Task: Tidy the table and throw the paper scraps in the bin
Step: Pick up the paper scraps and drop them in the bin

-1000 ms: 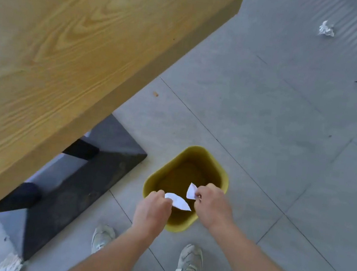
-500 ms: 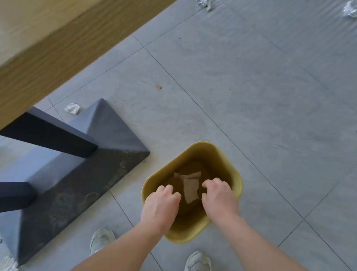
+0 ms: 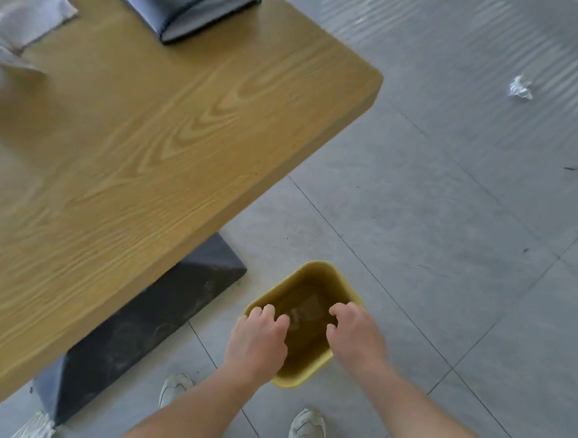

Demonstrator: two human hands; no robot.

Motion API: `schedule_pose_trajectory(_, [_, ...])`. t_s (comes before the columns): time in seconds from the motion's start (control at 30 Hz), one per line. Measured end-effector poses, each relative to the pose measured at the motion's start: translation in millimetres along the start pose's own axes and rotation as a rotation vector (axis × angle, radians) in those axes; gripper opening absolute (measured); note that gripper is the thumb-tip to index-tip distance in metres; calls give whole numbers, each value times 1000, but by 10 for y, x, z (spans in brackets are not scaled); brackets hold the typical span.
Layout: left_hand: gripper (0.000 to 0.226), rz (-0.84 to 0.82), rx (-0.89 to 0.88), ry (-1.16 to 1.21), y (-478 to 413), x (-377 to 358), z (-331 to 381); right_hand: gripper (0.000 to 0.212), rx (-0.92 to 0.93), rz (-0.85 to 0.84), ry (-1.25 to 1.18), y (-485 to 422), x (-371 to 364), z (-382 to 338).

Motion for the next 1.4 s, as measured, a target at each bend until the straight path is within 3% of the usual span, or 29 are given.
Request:
schedule_pose_trajectory(0.4, [29,60,-34,50,753,1599,347,36,130,139,24,1101,1285,-766])
schedule_pose_trajectory(0.87, [37,349,-63,-15,1264,3067,203,36,326,372,52,1932,2552,-1713])
schedule_pose_trajectory(1.1, [36,398,39,-68,1448,3442,-305,37,464,376,43,1988,2714,-2297])
schedule_pose_trajectory(1.4, [32,411,238,-83,1672,3600,-1256,35,660,312,77,1808,2415,-3236])
Point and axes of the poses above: each hand's wrist, its own y-axis away from the middle knuckle, its own x-axis out of the back of the hand, z = x × y, the point moved 5 cm from there along -y, towards the middle knuckle, and after that the axes turned 8 degrees about -y, right-handed, at the moved point
